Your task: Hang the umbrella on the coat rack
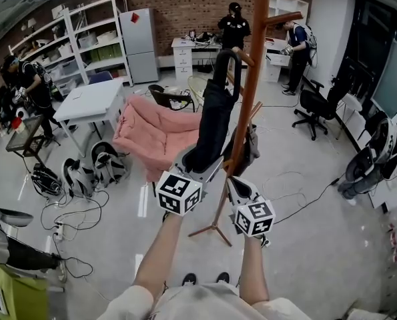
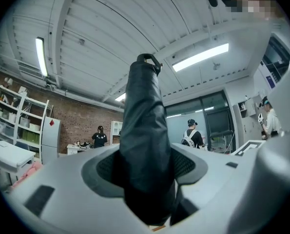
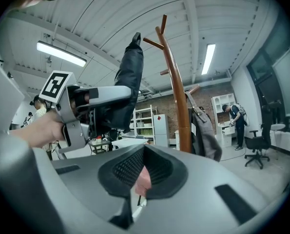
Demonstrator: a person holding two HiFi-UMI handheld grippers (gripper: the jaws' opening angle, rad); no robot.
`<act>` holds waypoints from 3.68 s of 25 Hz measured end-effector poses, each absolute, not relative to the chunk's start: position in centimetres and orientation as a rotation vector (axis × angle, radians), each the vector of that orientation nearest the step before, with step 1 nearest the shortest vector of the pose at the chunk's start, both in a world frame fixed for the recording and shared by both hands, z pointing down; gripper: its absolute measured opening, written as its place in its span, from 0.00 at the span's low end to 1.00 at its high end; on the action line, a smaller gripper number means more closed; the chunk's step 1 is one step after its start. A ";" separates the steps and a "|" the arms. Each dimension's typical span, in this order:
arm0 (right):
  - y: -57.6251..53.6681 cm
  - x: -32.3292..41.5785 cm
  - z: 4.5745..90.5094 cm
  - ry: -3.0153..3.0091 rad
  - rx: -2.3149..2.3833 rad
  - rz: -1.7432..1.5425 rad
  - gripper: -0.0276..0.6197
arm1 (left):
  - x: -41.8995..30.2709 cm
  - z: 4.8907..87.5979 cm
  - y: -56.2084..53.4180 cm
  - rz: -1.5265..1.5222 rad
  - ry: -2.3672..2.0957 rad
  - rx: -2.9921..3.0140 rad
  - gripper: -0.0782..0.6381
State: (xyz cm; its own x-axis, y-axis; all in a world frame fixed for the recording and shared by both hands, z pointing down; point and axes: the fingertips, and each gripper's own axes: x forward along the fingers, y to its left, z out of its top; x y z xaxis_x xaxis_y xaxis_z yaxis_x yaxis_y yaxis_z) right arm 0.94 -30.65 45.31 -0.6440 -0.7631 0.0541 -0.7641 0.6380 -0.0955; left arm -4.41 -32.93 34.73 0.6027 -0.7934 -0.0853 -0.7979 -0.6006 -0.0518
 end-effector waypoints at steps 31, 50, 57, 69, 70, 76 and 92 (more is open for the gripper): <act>-30.2 2.8 47.1 -2.802 1.334 0.252 0.05 | -2.8 33.7 -36.4 0.060 1.314 -2.802 0.49; -29.4 2.9 48.2 -2.781 1.335 0.258 0.05 | -2.3 35.9 -36.6 -0.025 1.334 -2.819 0.49; -29.6 3.3 48.0 -2.778 1.348 0.248 0.05 | -1.9 36.6 -37.0 -0.032 1.327 -2.836 0.49; -29.6 4.4 48.4 -2.762 1.370 0.264 0.05 | -1.0 37.0 -37.7 -0.004 1.297 -2.870 0.49; -29.6 4.5 48.5 -2.759 1.371 0.270 0.05 | -0.8 37.0 -37.7 0.001 1.292 -2.875 0.49; -29.3 5.1 49.0 -2.745 1.387 0.297 0.05 | -0.3 37.1 -38.0 0.020 1.295 -2.884 0.50; -28.9 6.8 49.8 -2.741 1.451 0.354 0.05 | 0.6 37.5 -38.6 0.061 1.299 -2.887 0.50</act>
